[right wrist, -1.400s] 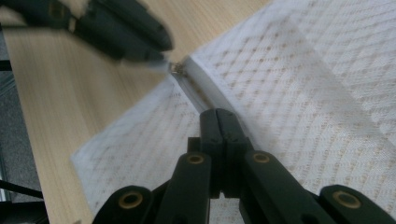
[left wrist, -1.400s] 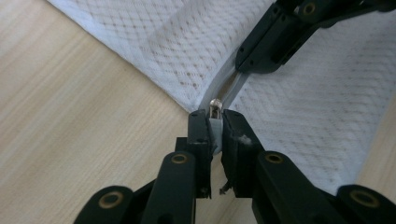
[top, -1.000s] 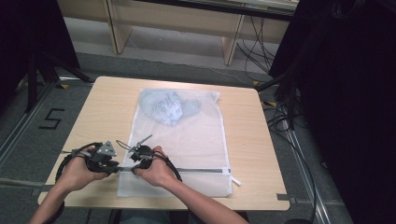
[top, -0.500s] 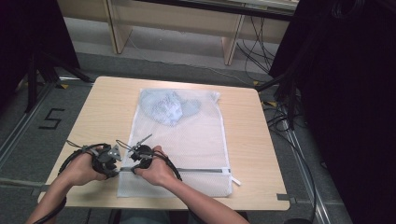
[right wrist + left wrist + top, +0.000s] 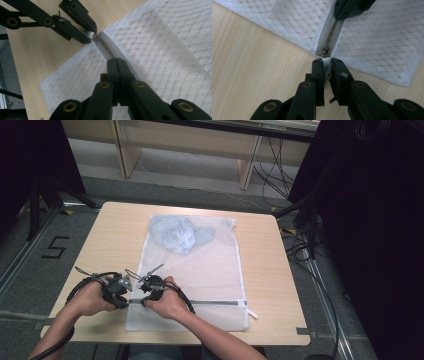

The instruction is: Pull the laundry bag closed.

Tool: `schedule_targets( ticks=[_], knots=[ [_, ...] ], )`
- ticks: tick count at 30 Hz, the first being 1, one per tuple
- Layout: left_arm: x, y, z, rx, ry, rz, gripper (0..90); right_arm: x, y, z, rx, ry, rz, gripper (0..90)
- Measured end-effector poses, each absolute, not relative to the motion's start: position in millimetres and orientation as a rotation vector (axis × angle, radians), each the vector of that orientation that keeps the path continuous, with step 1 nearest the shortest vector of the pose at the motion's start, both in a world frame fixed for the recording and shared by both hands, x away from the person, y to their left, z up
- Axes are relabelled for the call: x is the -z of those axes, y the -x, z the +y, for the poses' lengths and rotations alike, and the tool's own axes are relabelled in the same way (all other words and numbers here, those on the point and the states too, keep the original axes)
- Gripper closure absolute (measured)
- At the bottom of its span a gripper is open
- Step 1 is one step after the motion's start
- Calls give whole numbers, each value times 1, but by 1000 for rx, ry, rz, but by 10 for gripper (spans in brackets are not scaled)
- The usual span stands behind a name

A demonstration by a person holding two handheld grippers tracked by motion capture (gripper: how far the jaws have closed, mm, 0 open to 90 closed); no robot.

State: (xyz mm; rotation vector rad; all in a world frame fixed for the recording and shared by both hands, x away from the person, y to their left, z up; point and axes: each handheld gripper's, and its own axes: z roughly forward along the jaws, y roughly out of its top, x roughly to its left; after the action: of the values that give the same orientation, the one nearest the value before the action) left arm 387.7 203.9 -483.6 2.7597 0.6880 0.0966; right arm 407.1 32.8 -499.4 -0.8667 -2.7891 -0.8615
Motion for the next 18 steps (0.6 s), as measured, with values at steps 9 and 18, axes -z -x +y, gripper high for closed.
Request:
schedule_targets(
  ticks=[9, 18],
  knots=[
    [480, -388, 212, -95, -2724, 675, 893, 500, -408, 33, 870, 861, -2798, 900],
    [482, -387, 210, -107, -2731, 695, 842, 500, -408, 33, 876, 836, -2806, 900]
  ],
)
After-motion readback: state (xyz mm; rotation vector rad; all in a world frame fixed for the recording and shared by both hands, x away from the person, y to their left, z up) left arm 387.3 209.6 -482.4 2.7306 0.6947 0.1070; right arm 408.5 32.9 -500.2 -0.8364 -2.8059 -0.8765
